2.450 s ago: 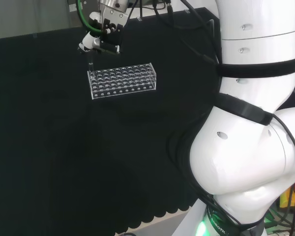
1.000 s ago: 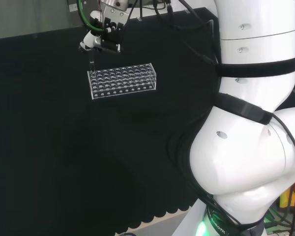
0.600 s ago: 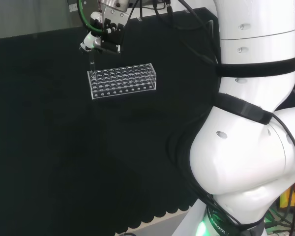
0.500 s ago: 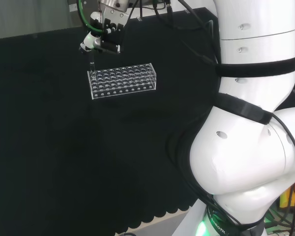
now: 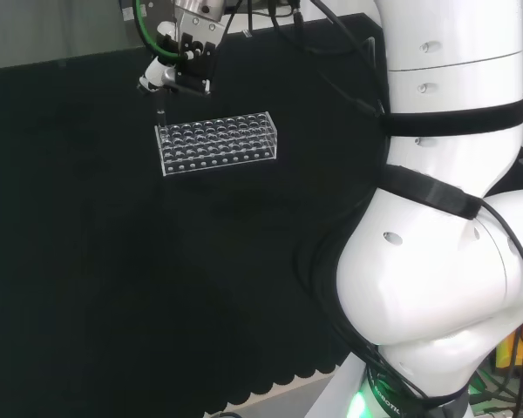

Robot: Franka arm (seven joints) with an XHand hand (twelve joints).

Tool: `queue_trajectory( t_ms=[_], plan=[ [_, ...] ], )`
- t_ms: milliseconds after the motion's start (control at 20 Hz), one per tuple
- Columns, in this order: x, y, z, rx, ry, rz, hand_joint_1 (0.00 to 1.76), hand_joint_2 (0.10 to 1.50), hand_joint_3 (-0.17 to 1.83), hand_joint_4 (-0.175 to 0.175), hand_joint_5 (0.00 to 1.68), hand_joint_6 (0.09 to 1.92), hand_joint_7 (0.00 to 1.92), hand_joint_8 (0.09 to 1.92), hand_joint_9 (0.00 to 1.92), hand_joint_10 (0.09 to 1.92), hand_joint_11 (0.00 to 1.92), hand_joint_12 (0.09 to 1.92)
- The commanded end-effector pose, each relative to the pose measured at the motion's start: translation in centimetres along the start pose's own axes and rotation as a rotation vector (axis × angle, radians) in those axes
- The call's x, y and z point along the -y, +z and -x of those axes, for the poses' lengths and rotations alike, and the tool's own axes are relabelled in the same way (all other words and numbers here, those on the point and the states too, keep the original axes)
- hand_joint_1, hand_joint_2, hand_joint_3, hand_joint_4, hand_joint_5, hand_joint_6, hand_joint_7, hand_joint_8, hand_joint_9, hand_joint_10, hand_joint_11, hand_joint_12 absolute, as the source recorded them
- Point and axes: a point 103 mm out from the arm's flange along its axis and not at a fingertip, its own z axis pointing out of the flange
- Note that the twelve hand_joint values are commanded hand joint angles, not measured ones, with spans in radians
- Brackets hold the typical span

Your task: Put the test tube back in the rack.

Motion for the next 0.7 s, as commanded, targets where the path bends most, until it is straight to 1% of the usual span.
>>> queue_trajectory(
  t_ms=[50, 700],
  plan=[
    [0.0, 0.3, 0.1, 0.003, 0.001, -0.005, 1.24, 0.61, 0.64, -0.175, 1.48, 0.25, 1.84, 0.32, 1.76, 0.2, 1.25, 0.97],
    [0.0, 1.3, 1.1, -0.001, 0.021, -0.023, 1.24, 0.61, 0.64, -0.175, 1.48, 0.25, 1.84, 0.32, 1.76, 0.2, 1.25, 0.97]
  ],
)
